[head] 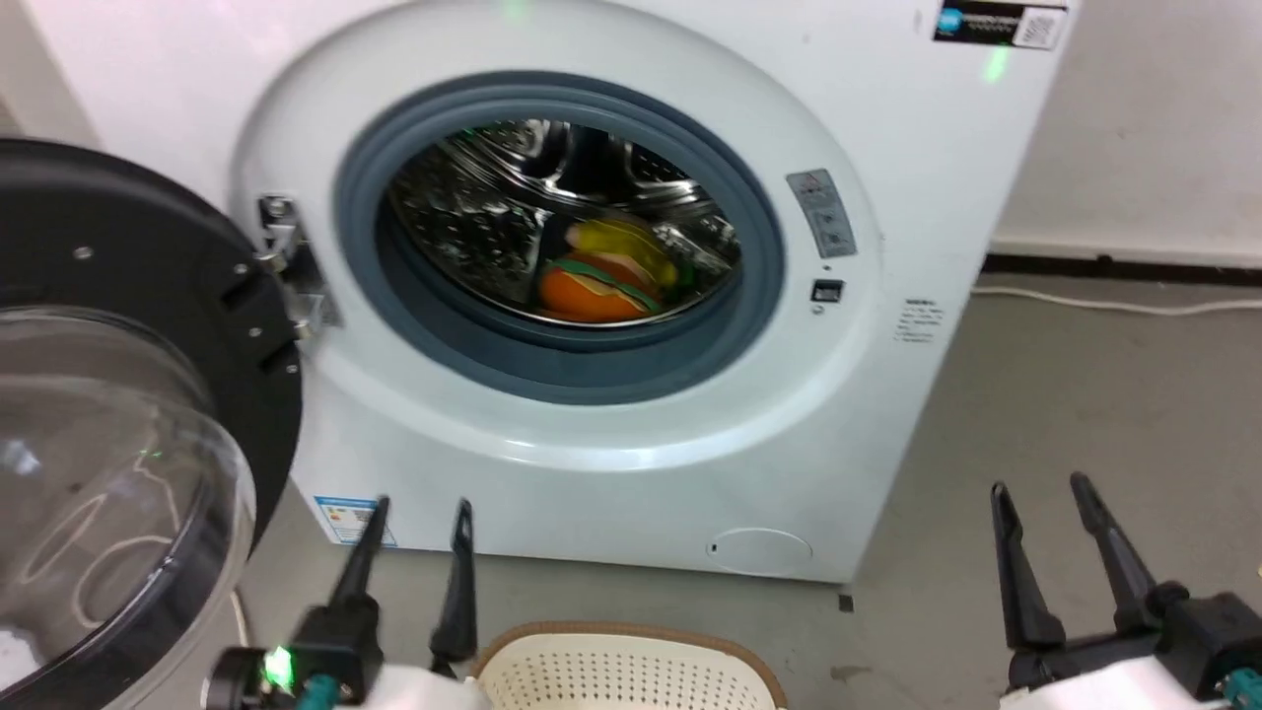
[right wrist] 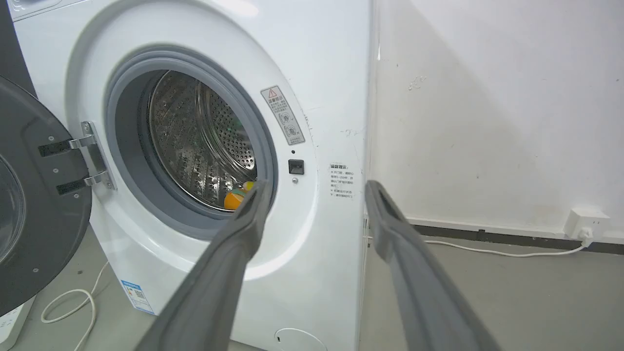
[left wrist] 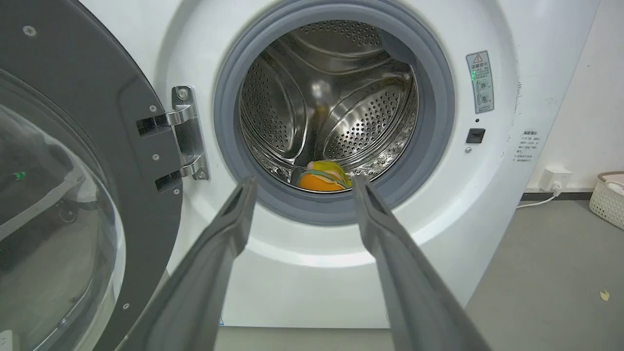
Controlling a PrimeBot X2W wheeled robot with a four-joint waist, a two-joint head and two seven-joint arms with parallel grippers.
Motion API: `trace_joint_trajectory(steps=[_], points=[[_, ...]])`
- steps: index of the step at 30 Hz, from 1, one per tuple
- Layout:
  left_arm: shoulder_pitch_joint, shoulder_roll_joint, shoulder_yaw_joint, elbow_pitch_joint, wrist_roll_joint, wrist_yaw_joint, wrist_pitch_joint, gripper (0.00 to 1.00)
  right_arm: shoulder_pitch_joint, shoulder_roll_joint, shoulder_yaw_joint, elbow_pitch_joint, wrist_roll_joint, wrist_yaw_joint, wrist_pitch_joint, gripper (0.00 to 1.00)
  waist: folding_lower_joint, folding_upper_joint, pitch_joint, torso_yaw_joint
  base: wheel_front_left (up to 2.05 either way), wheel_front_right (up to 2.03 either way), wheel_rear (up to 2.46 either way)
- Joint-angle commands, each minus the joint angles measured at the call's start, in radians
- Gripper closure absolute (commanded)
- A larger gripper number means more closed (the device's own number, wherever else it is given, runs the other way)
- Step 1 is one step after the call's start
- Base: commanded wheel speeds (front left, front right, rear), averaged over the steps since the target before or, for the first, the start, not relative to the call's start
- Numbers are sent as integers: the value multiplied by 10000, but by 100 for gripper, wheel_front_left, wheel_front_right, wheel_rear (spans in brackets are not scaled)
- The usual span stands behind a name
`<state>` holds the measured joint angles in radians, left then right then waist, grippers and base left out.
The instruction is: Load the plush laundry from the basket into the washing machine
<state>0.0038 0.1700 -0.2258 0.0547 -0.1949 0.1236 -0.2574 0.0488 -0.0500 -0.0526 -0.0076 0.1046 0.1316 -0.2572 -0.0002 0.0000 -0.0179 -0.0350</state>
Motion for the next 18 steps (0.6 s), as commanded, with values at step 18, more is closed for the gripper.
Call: trace_joint_trajectory(steps=[18], points=[[303, -278, 569, 1426, -157, -702, -43, 0, 454, -2, 373, 586, 63, -9, -46, 0, 2, 0, -188, -20, 0, 0, 0]])
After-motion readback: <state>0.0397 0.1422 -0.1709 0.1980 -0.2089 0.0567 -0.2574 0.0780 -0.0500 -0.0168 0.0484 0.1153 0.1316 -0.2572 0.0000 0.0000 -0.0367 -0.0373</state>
